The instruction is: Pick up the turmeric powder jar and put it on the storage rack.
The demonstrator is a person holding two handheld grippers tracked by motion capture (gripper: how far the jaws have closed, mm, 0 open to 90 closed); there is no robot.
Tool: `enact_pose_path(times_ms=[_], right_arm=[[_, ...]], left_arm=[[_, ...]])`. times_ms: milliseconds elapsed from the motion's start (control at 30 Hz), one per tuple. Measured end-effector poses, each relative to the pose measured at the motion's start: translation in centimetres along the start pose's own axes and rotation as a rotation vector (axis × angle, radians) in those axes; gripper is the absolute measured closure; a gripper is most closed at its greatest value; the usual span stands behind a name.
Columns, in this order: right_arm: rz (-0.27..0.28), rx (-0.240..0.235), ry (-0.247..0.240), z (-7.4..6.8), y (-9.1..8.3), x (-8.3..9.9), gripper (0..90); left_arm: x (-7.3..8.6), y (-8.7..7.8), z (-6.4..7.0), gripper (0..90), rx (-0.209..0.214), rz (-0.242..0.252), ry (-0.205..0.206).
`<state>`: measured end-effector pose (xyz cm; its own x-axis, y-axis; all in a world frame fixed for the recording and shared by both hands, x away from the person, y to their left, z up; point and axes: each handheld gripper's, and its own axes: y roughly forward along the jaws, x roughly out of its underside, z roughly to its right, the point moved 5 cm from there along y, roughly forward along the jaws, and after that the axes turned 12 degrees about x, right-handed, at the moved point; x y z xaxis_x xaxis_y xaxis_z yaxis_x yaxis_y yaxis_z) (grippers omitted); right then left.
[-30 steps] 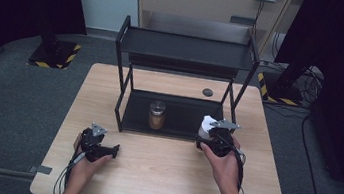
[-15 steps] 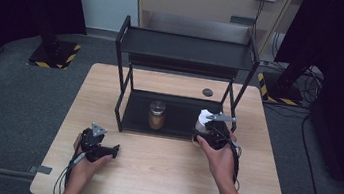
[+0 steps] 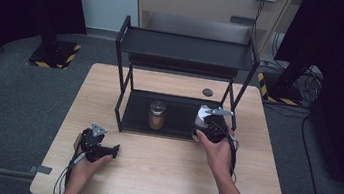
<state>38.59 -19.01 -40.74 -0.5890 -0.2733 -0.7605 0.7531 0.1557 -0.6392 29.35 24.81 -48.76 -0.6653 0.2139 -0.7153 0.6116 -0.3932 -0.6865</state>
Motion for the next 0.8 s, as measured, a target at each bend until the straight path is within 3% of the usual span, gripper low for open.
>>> enact_pose_path(times_ms=[800], right_arm=[[-0.001,0.012,0.002,-0.3,3.2,-1.1,31.8]], left_arm=[[0.0,0.0,0.1,0.0,-0.003,0.001,-0.003]])
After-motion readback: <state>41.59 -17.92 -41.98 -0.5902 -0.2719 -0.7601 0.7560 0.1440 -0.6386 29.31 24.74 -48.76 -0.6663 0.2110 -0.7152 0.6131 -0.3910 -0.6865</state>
